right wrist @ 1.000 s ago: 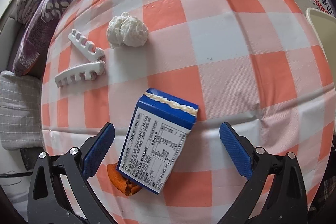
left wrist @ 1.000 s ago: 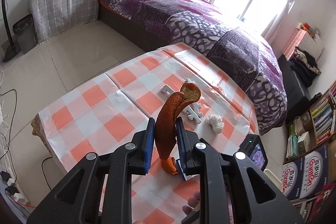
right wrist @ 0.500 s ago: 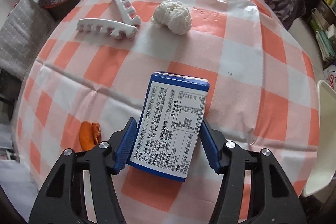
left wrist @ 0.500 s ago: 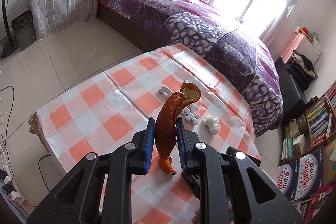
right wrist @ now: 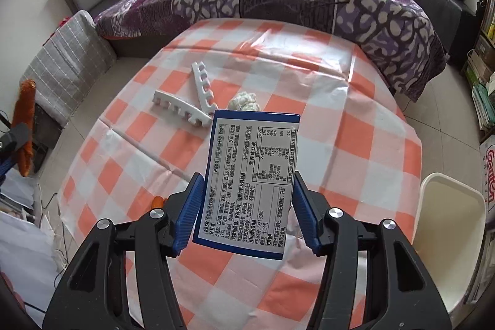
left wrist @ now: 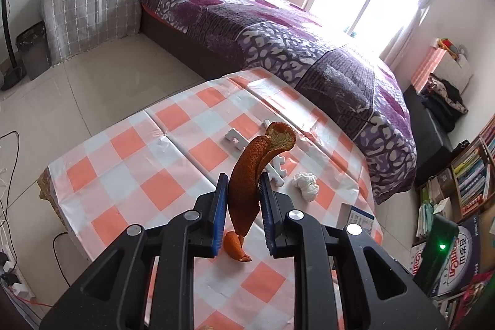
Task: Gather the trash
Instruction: 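Carry peel and box to the bin and open the right tool over it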
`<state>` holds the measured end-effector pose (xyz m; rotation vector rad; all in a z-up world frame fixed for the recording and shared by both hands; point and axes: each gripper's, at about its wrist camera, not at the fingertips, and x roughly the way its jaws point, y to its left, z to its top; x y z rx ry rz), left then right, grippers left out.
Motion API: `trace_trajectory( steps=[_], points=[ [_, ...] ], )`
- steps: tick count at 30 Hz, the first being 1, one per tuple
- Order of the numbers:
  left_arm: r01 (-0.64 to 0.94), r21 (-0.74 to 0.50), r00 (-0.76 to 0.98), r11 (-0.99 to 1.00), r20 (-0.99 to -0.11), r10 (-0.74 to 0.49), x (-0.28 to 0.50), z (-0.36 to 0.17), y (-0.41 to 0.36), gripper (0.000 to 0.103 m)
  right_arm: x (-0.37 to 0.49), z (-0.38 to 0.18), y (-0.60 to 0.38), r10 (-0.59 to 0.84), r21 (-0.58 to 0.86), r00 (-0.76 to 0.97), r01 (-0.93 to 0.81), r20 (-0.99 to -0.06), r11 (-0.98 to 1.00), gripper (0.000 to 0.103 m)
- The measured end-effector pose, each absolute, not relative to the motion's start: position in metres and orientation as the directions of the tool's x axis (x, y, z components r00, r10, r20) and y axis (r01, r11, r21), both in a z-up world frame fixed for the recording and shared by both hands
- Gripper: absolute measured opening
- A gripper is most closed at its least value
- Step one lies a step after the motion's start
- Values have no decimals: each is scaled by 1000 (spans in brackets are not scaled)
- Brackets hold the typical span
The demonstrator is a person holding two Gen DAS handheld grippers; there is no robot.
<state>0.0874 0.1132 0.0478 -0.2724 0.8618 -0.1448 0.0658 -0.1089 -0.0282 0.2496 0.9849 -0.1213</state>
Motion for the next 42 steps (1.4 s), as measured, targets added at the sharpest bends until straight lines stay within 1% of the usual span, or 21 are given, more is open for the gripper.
trace_trajectory(
  steps=[7, 14, 20, 33, 42],
  points=[
    [34, -267, 649, 963, -727, -224, 84, 44, 98, 21, 41, -15, -133, 13, 184, 586, 233, -810, 955, 54],
    [50, -251, 639, 967, -736, -225, 83, 34, 81, 21, 21, -25, -160, -28, 180, 597, 286, -802, 941, 55],
    [90, -236, 620, 968, -747, -240, 80, 25, 55, 21, 12, -28, -197, -28, 228, 584, 361, -812, 904, 55],
    [273, -181, 616, 945, -721, -317, 53, 16, -28, 21, -20, -4, -270, -94, 297, 621, 496, -778, 816, 57],
    [407, -166, 555, 898, -736, -388, 28, 1, -88, 21, -50, 3, -312, -148, 313, 612, 579, -777, 753, 58]
  ],
)
